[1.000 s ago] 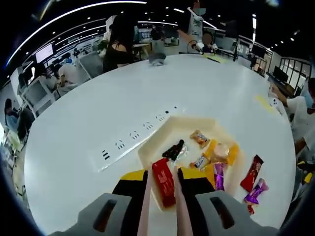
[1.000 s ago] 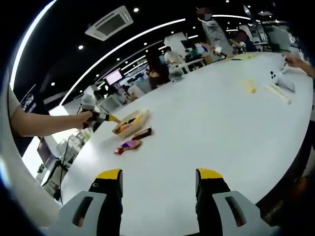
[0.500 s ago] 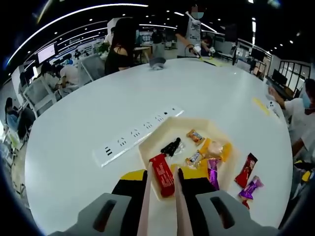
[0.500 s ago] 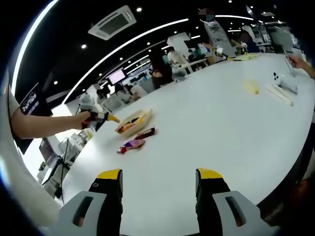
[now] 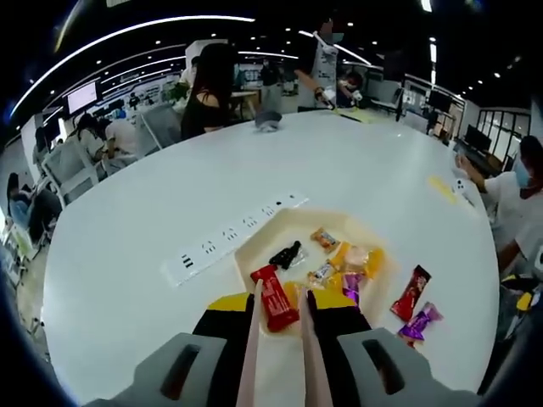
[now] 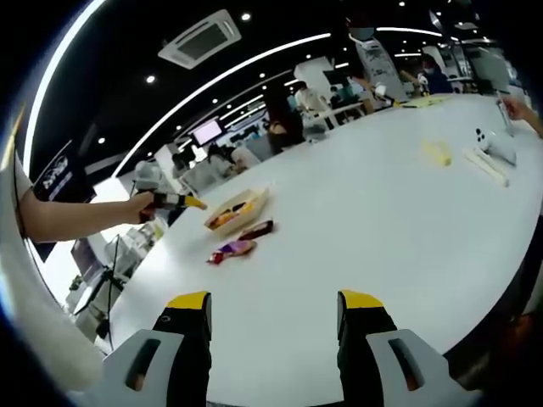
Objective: Place the target food into the container with the food tongs after gripping and lifting it, then release it inside without dropping or visibly crushing the food.
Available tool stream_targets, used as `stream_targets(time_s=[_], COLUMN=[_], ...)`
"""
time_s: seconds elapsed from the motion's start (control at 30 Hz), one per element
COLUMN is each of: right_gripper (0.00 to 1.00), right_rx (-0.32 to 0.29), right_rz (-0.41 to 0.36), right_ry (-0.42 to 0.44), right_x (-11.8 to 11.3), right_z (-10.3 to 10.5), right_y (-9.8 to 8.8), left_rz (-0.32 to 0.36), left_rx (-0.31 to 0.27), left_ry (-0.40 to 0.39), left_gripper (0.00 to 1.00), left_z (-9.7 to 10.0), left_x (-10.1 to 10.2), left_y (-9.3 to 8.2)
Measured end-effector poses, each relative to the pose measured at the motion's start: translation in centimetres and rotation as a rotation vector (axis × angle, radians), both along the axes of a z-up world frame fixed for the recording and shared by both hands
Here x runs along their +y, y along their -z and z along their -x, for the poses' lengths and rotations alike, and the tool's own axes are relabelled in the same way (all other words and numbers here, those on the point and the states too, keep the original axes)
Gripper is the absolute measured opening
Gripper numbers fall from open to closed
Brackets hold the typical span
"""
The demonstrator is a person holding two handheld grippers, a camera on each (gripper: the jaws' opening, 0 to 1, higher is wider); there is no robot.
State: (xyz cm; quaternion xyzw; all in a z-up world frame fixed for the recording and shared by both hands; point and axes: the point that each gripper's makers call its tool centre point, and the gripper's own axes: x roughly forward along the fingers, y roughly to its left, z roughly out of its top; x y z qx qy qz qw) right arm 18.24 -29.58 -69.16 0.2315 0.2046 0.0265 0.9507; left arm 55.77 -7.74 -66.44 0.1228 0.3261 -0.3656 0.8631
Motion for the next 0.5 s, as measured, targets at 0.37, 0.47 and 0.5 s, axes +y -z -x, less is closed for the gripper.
stream_targets(time_s=[0.37, 0.47, 0.5], right_gripper=[0.6, 0.6, 0.6], right_rx=[-0.014, -0.017, -0.018], right_rz=[0.002, 0.004, 0.004], right_ry=[-0.016, -0.022, -0.024], right_x=[0.2, 0.3, 0.3], right_z=[0.0, -0.1, -0.1], right_y=[-0.4, -0.4, -0.5], left_rz=[0.026, 0.034, 0.035], left_rx=[-0.018, -0.022, -0.023], left_ry=[0.022, 0.023, 0.023], left_gripper=[0.23, 0.23, 0.23], left_z=[1.8, 2.0, 2.1], left_x=[-0.2, -0.2, -0.2], left_y=[-1.5, -1.8, -1.9])
